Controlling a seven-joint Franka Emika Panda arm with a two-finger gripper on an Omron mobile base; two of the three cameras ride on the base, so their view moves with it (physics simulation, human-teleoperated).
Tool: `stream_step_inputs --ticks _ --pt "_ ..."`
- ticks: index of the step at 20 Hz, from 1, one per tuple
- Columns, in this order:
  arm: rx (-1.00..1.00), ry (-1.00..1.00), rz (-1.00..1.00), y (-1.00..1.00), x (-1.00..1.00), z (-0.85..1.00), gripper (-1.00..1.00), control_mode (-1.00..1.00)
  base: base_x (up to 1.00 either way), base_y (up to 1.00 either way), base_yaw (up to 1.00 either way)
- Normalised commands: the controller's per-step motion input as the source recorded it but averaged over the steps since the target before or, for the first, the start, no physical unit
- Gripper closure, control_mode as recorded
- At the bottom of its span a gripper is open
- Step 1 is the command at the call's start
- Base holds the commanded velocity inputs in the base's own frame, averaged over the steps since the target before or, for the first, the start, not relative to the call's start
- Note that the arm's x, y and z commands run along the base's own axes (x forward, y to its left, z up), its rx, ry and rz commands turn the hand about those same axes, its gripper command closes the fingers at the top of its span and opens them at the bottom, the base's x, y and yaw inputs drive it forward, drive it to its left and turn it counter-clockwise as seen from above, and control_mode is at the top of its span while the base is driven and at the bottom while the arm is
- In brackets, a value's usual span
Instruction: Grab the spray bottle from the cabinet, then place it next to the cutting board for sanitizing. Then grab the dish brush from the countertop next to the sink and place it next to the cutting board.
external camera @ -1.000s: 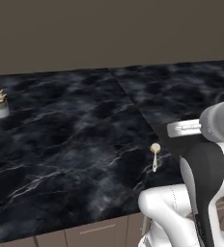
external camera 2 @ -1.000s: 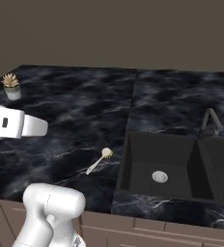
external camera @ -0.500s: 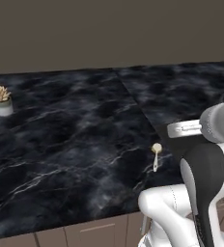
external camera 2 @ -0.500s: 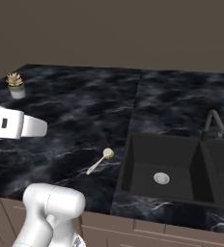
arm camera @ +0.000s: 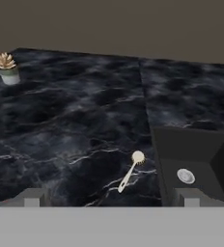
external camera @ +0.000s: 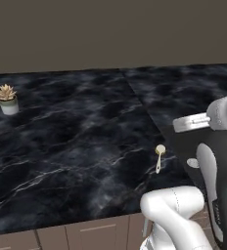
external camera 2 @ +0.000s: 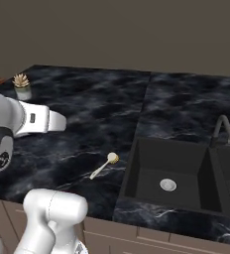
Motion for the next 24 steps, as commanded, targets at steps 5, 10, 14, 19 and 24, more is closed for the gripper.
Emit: stream_step_inputs --ticks 5,10,14,19,24 --pt "0.02 0.26 -0.04 -0.02 0.47 -0.15 -1.0 -1.0 0.0 0.0 0.0" --pt "0.01 0.29 -0.23 -0.01 0.46 -0.43 -1.0 -1.0 0.0 0.0 0.0" --pt "0.09 0.01 -0.02 -0.32 0.45 -0.41 -1.0 -1.0 0.0 0.0 0.0" --pt "0.08 0.01 0.0 -0.23 0.56 -0.62 -1.0 -1.0 0.0 0.0 0.0" --pt "0.02 0.18 -0.05 -0.03 0.61 -0.67 -1.0 -1.0 0.0 0.0 0.0"
